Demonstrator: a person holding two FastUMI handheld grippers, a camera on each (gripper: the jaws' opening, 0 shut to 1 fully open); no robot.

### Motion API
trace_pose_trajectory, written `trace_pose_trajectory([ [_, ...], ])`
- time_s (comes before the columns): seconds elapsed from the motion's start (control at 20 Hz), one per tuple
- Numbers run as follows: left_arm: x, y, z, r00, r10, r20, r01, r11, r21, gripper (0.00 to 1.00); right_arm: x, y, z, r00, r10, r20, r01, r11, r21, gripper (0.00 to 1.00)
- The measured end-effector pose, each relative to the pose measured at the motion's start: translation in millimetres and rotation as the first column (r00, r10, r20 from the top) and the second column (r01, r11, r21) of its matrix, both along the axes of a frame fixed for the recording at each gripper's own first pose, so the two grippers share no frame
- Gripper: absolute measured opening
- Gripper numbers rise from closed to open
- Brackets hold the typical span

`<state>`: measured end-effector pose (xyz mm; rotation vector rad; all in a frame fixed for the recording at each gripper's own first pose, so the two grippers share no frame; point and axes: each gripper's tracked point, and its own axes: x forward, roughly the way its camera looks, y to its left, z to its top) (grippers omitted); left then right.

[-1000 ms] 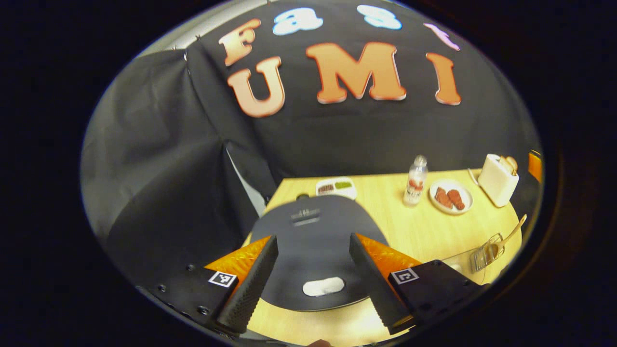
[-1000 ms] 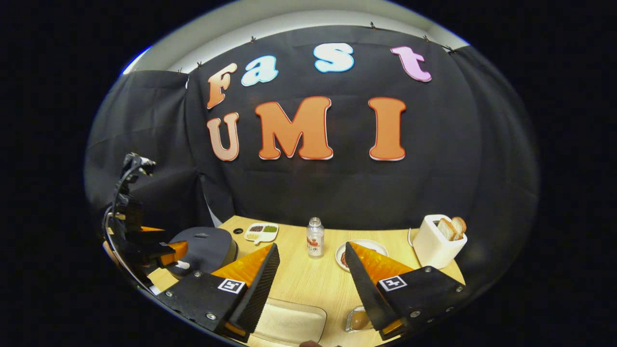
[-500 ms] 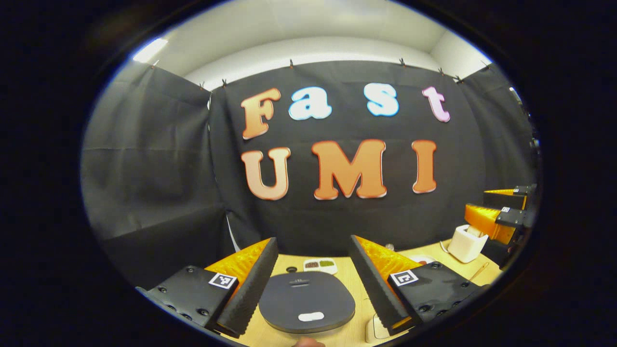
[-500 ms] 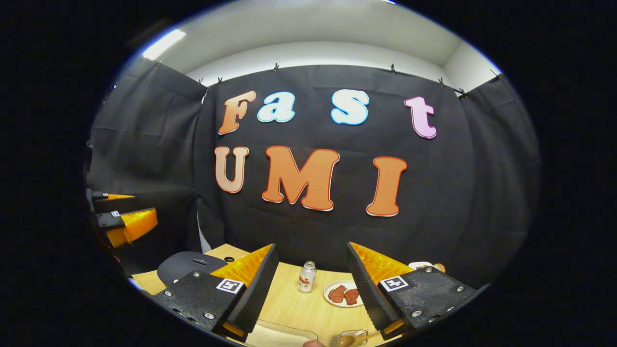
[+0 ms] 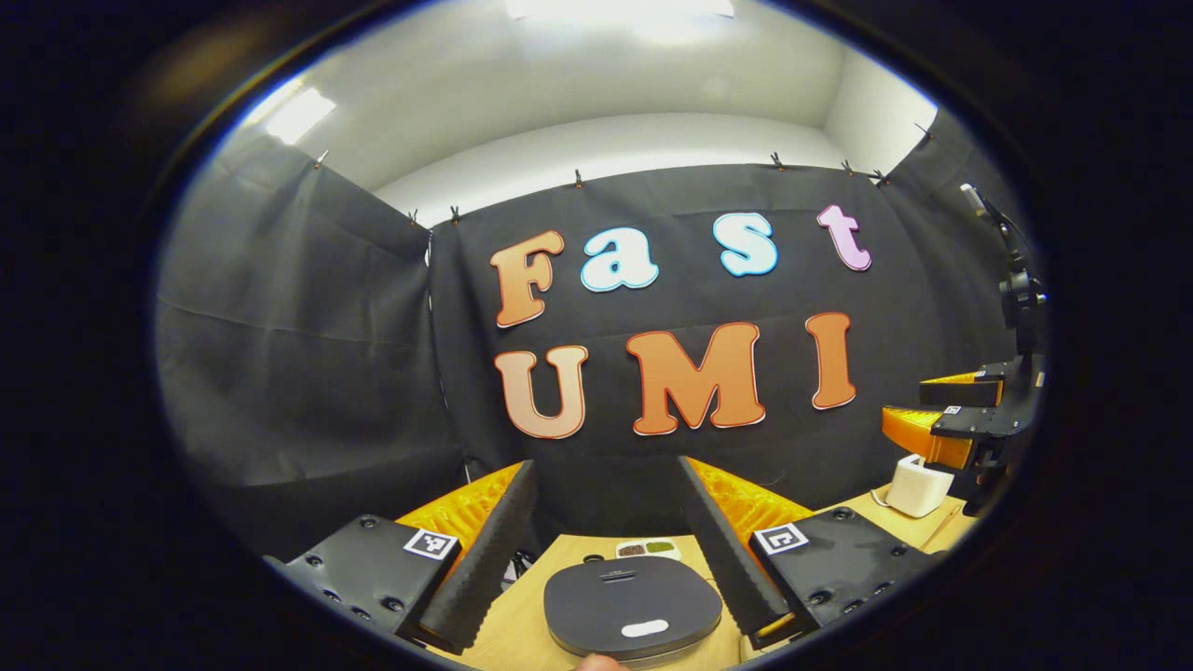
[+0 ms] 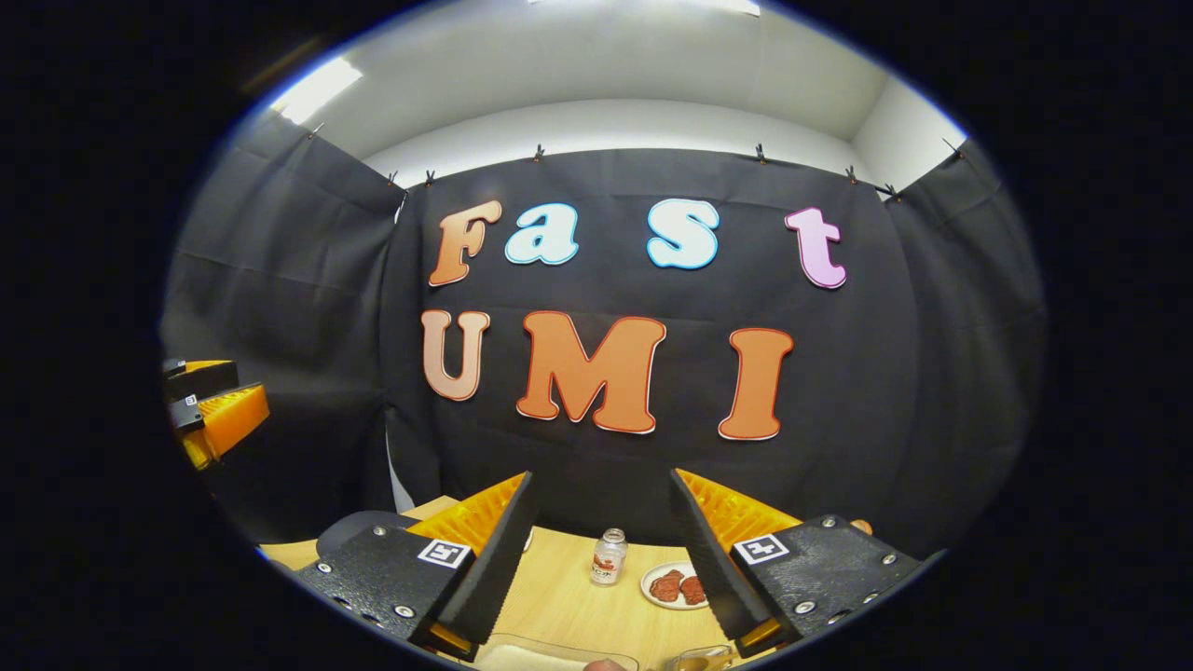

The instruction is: Close the left gripper, press the button to open the rice cooker; take a wooden spoon from the chopstick holder with the right hand, scoop a spoonful of rice and pour it into the rice cooker, then put the wooden spoon back into the chopstick holder.

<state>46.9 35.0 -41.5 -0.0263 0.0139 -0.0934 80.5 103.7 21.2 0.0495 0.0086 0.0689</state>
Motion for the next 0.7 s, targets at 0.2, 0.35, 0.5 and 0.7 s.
trace_pose_trajectory([
  [0.2, -2.8, 5.5, 0.7, 1.0, 0.001, 0.025, -0.001, 1.0, -0.016, 0.92, -2.2, 15.5, 5.2, 1.0, 0.018, 0.007, -0.018, 1.0, -0.006, 0.88],
  [0.35, -2.8, 6.3, -1.0, 1.0, -0.002, 0.019, 0.002, 1.0, -0.031, 0.95, -0.4, 17.7, 8.4, 1.0, 0.02, 0.02, -0.02, 1.0, -0.002, 0.88],
  [0.5, -1.0, 5.3, 0.6, 1.0, -0.016, 0.012, 0.017, 0.999, -0.04, 1.0, 1.4, 13.7, 12.2, 0.999, 0.007, 0.034, -0.007, 1.0, 0.009, 0.88],
  [0.7, 5.2, -1.7, 0.2, 0.999, -0.039, 0.007, 0.039, 0.998, -0.05, 0.97, 2.6, 5.1, 14.1, 0.999, -0.016, 0.039, 0.016, 1.0, 0.016, 0.88],
])
